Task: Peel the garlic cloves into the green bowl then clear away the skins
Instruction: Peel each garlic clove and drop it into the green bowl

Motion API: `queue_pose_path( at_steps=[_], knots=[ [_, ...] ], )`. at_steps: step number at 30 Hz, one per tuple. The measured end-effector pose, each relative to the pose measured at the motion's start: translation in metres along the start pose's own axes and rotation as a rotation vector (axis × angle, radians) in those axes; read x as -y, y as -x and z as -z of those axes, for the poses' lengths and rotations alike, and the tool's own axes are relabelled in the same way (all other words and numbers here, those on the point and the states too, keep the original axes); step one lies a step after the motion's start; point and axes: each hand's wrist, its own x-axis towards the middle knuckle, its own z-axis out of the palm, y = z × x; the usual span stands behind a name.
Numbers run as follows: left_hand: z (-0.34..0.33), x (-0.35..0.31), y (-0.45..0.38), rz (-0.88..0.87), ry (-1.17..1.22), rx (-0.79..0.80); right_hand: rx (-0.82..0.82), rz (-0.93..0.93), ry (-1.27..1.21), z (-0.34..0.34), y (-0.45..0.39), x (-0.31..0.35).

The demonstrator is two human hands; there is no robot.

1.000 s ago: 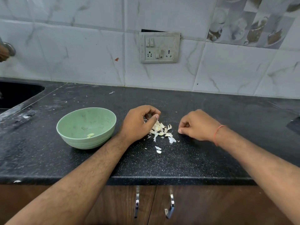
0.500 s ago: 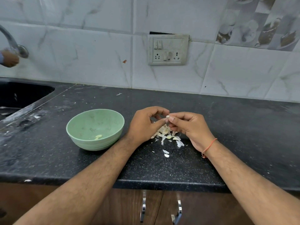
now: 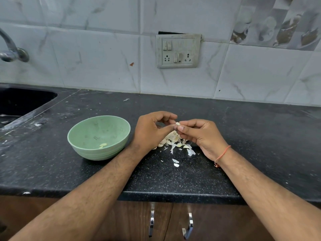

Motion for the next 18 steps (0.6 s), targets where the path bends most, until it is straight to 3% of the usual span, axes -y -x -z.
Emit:
queue_pose_path(
  at_steps=[8, 18],
  knots=[
    [-0.0022, 0.0022, -0.0004, -0.025, 0.021, 0.075, -0.001, 0.015, -0.001, -0.0016, 0.0012, 0.0011],
    [-0.0019, 0.0040, -0.0031, -0.034, 0.017, 0.042, 0.067, -0.058, -0.028, 0.0011, -0.0012, 0.0022]
  ],
)
